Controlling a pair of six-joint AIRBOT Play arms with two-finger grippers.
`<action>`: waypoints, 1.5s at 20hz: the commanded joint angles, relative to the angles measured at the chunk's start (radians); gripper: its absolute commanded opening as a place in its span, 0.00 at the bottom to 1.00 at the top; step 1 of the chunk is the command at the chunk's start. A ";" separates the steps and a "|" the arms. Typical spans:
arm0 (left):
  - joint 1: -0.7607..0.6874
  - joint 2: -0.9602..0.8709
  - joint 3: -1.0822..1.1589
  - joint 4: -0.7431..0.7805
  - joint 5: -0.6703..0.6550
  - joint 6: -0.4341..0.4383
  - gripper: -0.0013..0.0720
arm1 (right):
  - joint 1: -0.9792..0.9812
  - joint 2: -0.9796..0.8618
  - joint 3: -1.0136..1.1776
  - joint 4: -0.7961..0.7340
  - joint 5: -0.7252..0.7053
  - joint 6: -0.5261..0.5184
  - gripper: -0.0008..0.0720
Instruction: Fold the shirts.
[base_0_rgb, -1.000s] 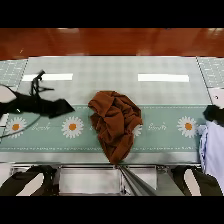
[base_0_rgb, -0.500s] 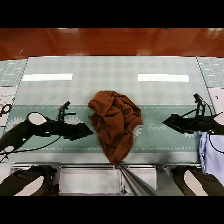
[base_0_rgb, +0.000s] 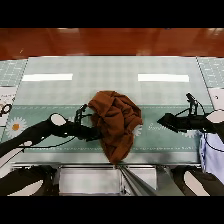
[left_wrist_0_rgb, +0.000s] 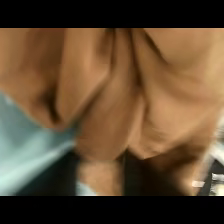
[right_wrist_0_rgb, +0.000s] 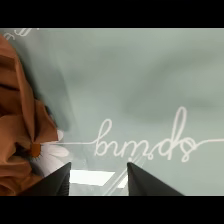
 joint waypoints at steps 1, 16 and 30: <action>-0.009 -0.029 0.068 -0.039 -0.032 0.080 0.04 | 0.004 -0.002 -0.001 0.005 -0.002 0.001 0.57; 0.334 0.037 0.129 -0.024 -0.238 0.147 0.04 | 0.233 -0.304 0.068 0.285 -0.117 -0.165 0.57; 0.412 0.064 0.262 -0.024 -0.309 0.166 0.04 | 0.304 -0.484 0.505 0.179 0.080 -0.148 0.05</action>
